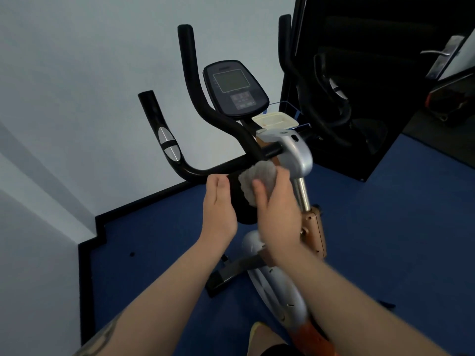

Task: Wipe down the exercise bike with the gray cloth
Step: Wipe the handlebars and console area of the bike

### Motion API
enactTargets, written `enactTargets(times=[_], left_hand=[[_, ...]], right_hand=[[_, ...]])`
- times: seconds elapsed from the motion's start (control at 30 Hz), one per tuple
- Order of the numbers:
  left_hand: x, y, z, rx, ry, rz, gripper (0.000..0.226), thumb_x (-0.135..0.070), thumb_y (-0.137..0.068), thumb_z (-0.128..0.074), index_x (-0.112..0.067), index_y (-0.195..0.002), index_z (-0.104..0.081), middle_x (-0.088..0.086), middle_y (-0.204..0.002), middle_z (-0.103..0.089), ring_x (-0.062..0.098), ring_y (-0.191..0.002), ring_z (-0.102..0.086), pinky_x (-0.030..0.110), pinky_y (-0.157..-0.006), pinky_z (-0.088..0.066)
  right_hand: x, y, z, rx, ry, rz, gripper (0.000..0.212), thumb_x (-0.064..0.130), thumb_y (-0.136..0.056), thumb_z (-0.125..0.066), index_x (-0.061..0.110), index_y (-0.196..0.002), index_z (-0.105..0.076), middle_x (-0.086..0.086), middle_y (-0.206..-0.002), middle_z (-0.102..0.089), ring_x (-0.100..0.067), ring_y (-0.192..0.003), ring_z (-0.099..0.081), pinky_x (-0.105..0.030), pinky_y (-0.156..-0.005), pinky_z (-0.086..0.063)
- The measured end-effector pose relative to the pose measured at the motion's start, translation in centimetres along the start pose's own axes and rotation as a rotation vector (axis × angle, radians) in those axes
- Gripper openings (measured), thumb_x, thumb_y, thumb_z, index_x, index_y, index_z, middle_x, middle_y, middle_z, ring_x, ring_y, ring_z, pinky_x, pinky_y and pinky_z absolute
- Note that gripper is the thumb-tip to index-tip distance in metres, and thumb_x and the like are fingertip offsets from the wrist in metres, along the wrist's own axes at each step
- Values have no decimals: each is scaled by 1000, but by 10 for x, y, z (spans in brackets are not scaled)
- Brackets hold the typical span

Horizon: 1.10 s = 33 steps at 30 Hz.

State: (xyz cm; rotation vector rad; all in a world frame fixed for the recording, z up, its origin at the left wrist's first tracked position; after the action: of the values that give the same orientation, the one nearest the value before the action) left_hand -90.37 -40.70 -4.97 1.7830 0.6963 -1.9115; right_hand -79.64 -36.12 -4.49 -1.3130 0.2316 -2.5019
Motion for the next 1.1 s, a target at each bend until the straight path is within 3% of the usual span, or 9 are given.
enactTargets(times=[0.07, 0.23, 0.4, 0.5, 0.67, 0.73, 0.83, 1.0, 1.1], left_hand=[[1, -1, 0, 8, -14, -10, 32, -28, -107, -32, -4, -101, -52, 1, -88, -53, 1, -75, -48, 8, -65, -41], [1, -1, 0, 7, -5, -2, 28, -29, -107, -32, -11, -96, -52, -1, -85, -52, 7, -77, -47, 19, -70, -41], [2, 0, 3, 51, 34, 36, 35, -31, -107, -31, -4, -110, -54, 11, -102, -59, 11, -91, -54, 15, -76, -45], [1, -2, 7, 89, 24, 48, 35, -31, -107, -31, -5, -112, -54, 7, -104, -61, 7, -92, -55, 10, -74, -46], [0, -1, 4, 62, 27, 26, 36, -30, -108, -30, -5, -112, -55, 1, -96, -58, 1, -83, -54, 9, -71, -45], [-1, 0, 3, 58, 44, 17, 39, -31, -108, -28, -6, -112, -57, 0, -96, -59, -3, -81, -55, 8, -71, -45], [-1, 1, 3, 41, 57, 10, 44, -34, -108, -24, -2, -109, -54, 7, -95, -58, 0, -79, -54, 8, -70, -45], [0, 2, 1, 10, 68, 14, 52, -39, -106, -19, -4, -114, -56, 18, -113, -63, 12, -96, -58, 12, -80, -48], [-3, 4, -2, 17, 121, 67, 65, -54, -96, -20, -5, -117, -57, 18, -116, -64, 22, -110, -61, 32, -97, -49]], right_hand=[[1, 12, -1, -30, 8, 13, 45, 44, -97, -45, 17, -132, -38, -1, -119, -55, -18, -102, -60, -38, -75, -53], [-3, -33, 15, 94, 486, 247, 38, 53, -97, -37, 20, -114, -43, 0, -104, -59, -21, -92, -59, -31, -57, -33], [3, 9, 0, -90, 165, 153, 45, 30, -95, -58, 19, -138, -48, -11, -123, -49, -24, -112, -47, -31, -87, -43], [4, 6, 11, -123, 144, 232, 43, 15, -89, -68, 16, -131, -58, -16, -133, -45, -29, -123, -42, -39, -97, -44], [26, -21, 27, -109, 316, 488, 36, 18, -79, -77, 17, -114, -69, -4, -100, -61, -26, -99, -53, -39, -83, -42], [33, -17, 23, -79, 315, 497, 45, 15, -77, -77, 18, -120, -64, -1, -97, -64, -24, -93, -55, -38, -77, -46], [33, 1, 13, -128, 302, 553, 26, 14, -84, -70, 14, -110, -69, -3, -97, -66, -23, -88, -56, -37, -67, -51], [18, 27, 2, -32, -35, 234, 25, 26, -94, -59, 25, -118, -66, 9, -108, -58, -9, -97, -56, -31, -75, -54], [26, 10, -4, -8, -192, 88, 19, 32, -95, -58, 30, -113, -65, 14, -108, -51, -1, -94, -55, -27, -80, -52]])
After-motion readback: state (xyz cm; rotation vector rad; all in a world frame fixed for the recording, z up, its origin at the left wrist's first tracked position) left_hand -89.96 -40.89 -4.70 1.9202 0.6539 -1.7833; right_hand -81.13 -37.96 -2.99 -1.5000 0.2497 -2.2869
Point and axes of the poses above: each hand's wrist, its own y-axis away from the middle knuckle, its own z-axis out of the back of the hand, x = y × z, the point moved 3 cm from there along -y, towards the middle knuckle
